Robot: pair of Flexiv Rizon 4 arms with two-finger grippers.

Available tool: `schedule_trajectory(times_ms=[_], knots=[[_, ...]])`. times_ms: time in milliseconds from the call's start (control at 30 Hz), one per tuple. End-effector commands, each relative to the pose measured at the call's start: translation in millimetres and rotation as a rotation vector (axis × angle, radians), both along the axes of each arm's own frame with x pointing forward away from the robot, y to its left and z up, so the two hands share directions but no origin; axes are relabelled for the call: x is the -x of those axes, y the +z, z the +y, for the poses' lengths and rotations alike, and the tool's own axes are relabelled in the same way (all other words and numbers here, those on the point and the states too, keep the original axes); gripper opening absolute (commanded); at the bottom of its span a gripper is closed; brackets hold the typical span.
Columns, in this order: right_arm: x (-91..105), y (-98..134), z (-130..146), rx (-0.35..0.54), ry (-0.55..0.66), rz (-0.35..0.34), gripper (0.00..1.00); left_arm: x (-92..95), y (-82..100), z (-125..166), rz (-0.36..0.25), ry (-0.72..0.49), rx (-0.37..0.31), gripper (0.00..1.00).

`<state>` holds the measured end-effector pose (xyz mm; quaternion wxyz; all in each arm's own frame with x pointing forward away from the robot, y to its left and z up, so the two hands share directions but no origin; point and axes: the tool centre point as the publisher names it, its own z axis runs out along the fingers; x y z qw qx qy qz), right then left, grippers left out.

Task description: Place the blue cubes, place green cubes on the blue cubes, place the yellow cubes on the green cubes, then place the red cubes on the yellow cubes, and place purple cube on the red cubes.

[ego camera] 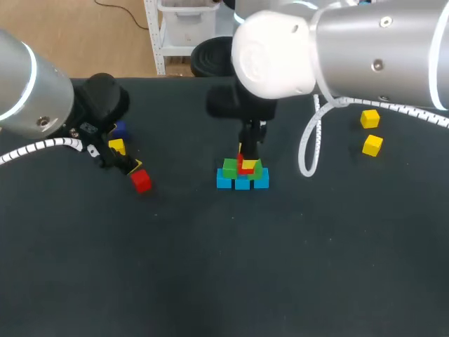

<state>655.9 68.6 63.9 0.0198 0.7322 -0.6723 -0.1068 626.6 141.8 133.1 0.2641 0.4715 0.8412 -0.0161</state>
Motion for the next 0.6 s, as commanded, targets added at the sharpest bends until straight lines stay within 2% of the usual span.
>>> schedule_trajectory(times_ms=[33, 600], knots=[[-4.6, -0.5, 3.2, 0.005, 0.005, 0.008, 0.0, -0.5, -0.2, 1.2, 0.0, -0.004, 0.003, 1.0], [-12.8, -4.3, 6.4, 0.017, 0.015, 0.01, 0.0, -0.5, -0.2, 1.2, 0.0, -0.004, 0.003, 1.0]])
